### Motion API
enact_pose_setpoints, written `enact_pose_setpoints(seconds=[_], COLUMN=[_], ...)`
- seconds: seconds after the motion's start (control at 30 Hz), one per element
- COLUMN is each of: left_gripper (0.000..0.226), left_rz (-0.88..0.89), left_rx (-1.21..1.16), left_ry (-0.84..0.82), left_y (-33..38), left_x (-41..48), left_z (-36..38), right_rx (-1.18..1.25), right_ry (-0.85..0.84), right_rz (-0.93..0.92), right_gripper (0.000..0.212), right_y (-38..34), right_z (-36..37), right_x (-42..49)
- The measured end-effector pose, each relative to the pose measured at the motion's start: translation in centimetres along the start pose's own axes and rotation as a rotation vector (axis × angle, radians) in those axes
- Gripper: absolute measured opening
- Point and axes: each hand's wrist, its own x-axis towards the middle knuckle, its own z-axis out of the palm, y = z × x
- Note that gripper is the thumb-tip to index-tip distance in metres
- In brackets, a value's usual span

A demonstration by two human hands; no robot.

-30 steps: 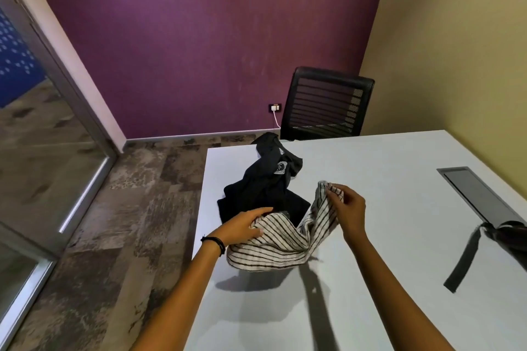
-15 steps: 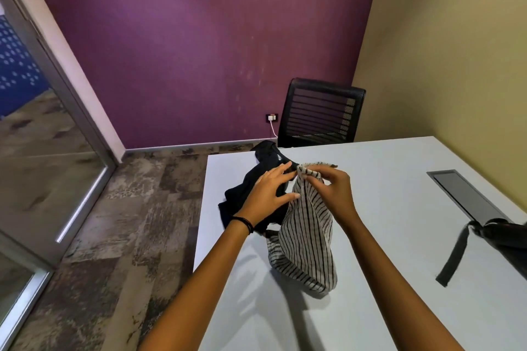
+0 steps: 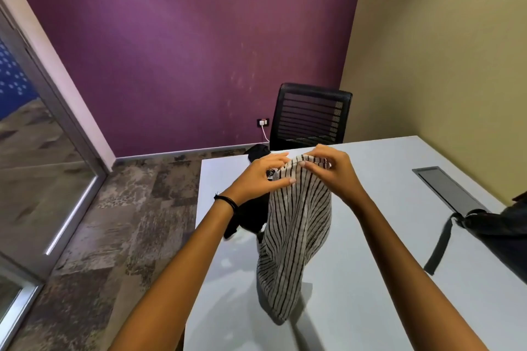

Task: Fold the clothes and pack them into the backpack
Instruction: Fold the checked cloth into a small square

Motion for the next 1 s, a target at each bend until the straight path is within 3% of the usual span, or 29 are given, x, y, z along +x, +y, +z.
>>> enact_pose_setpoints(seconds=[0.17, 0.33, 0.53, 0.6, 0.77, 0.9, 1.0], left_gripper=[0.033, 0.036, 0.014, 0.014, 0.040, 0.032, 0.028], left_rz=[-0.100, -0.075, -0.046, 0.003, 0.081, 0.076, 0.075], left_rx=[0.041, 0.034, 0.013, 0.047, 0.127, 0.214, 0.281], left_ry=[-0.054, -0.081, -0.082, -0.041, 0.043, 0.002, -0.041], left_y=[0.4, 0.7, 2.2, 2.8, 3.8, 4.5, 5.2], left_x=[-1.1, -1.6, -1.1, -1.0, -0.2, 0.5, 0.7], left_z=[-1.3, -2.6, -4.5, -5.0, -6.5, -7.7, -8.7], right_rx=[-0.071, -0.214, -0.245, -0.211, -0.308, -0.530, -0.621], right_ry=[0.097, 0.050, 0.095, 0.048, -0.154, -0.265, -0.203], right_rz=[0.010, 0.025, 0.013, 0.056, 0.175, 0.236, 0.311], right_gripper=[0.010, 0.010, 0.012, 0.010, 0.014, 0.005, 0.006], right_y=[-0.7, -1.0, -0.8, -0.6, 0.8, 2.4, 3.9], right_z=[-2.4, -3.8, -5.3, -6.1, -7.5, -7.9, -8.6], right_x=[0.0, -0.5, -1.2, -1.4, -2.2, -3.0, -3.8])
